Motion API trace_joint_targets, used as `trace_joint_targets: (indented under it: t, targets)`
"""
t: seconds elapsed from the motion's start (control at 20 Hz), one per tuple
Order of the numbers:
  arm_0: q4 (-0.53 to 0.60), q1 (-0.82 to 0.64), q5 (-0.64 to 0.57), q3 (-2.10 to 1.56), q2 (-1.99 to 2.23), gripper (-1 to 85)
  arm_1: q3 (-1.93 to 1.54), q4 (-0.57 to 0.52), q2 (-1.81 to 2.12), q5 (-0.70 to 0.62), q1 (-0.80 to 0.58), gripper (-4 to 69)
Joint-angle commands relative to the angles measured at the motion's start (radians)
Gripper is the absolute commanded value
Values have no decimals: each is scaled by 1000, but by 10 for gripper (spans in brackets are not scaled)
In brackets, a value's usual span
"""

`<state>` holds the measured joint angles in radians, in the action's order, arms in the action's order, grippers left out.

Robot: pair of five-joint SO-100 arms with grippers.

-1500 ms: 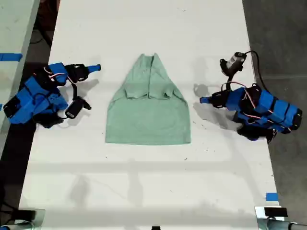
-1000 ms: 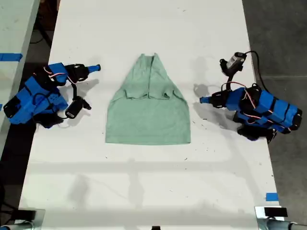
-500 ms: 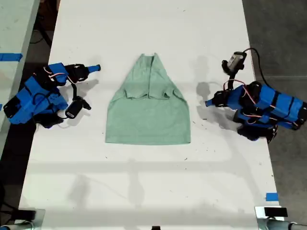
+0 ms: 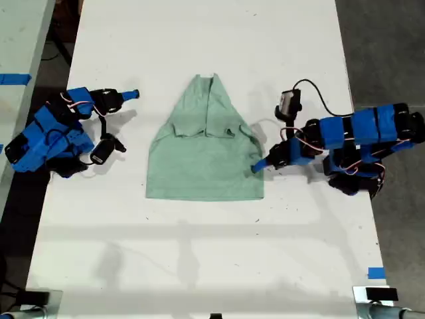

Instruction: Fold t shirt

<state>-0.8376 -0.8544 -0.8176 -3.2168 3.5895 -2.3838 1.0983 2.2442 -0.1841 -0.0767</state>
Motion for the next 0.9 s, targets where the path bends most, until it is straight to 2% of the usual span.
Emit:
trace_joint_targets:
  t: [0.0, 0.1, 0.3, 0.4, 0.45, 0.5, 0.55, 0.7, 0.85]
  targets:
    - [-2, -12, 18, -20, 9, -3, -40, -175, -38, 11, 0, 297]
    - [-2, -12, 18, -20, 9, -3, -92, -295, -77, 6, -9, 252]
    - [-2, -12, 17, -20, 9, -3, -66, -396, -204, -18, -12, 236]
    - [-2, -12, 17, -20, 9, -3, -26, -408, -258, -32, -12, 219]
    - [-2, -12, 18, -20, 9, -3, -14, -408, -275, -35, -12, 190]
    - [-2, -12, 18, -20, 9, -3, -14, -402, -276, -28, -17, 76]
    - [-2, -12, 18, -20, 9, -3, -28, -400, -259, -20, -20, -7]
    - [-2, -12, 17, -20, 9, -3, -29, -293, -189, -8, -37, -6]
    - [-2, -14, 17, -20, 9, -3, 98, -52, -52, -61, -83, -6]
